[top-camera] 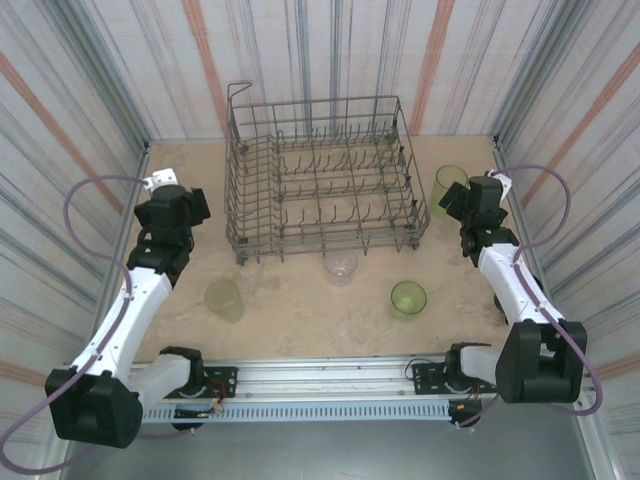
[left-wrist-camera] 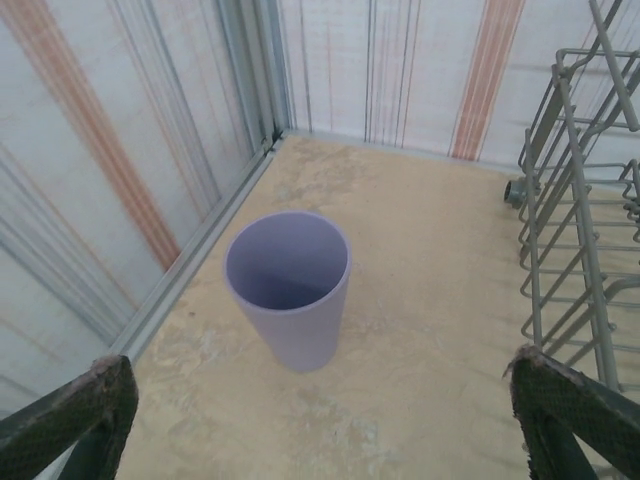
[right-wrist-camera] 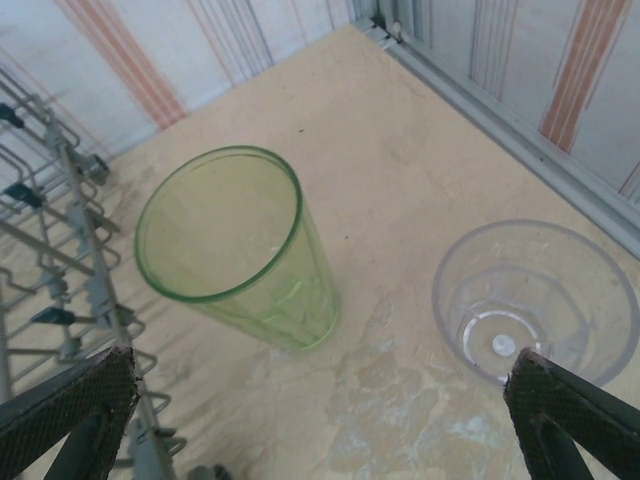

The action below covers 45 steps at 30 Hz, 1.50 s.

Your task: Load the cups into the dish rack

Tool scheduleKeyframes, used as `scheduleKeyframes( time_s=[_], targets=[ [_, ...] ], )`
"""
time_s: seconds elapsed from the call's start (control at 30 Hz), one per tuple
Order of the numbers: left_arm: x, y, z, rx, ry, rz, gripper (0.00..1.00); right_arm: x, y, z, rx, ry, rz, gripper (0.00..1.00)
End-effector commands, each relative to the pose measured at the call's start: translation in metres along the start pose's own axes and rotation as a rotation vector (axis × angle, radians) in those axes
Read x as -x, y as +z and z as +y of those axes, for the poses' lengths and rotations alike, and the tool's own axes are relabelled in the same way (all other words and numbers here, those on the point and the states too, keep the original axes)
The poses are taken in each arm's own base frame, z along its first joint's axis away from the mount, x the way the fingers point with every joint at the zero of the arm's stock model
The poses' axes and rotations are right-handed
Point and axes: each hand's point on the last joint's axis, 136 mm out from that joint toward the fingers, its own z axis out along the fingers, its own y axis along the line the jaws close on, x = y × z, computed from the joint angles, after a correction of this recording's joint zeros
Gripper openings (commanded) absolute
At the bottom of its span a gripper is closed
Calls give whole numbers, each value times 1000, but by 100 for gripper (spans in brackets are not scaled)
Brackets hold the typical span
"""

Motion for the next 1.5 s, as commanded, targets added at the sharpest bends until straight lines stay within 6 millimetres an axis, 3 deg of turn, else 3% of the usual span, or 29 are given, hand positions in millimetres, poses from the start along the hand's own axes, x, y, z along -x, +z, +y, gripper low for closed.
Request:
scheduleKeyframes(
  time_s=[0.0,0.13,0.37,0.5,0.9,1.17,1.47],
  targets=[
    [-23,-23,20,54,-26,165,99,1,-16,14,60,19,56,99],
    [-39,-42,37,112,-50,292,99,-2,-23,23,80,-33,115,99],
    [-65,-77,19,-30,-137,511,99,-12,-26,38,153,-50,197,99],
    [-90,-92,4,-116,-170,655,99,-15,-24,41,165,-53,209,99],
    [-149,-116,-11,-195,-222,885,99,-26,-16,48,187,-55,262,99],
    [-181,-121,-8,-160,-225,943,79,-29,-14,47,184,-56,268,99],
    [-190,-121,3,-109,-225,919,63,-29,-15,47,186,-53,265,99]
  ],
)
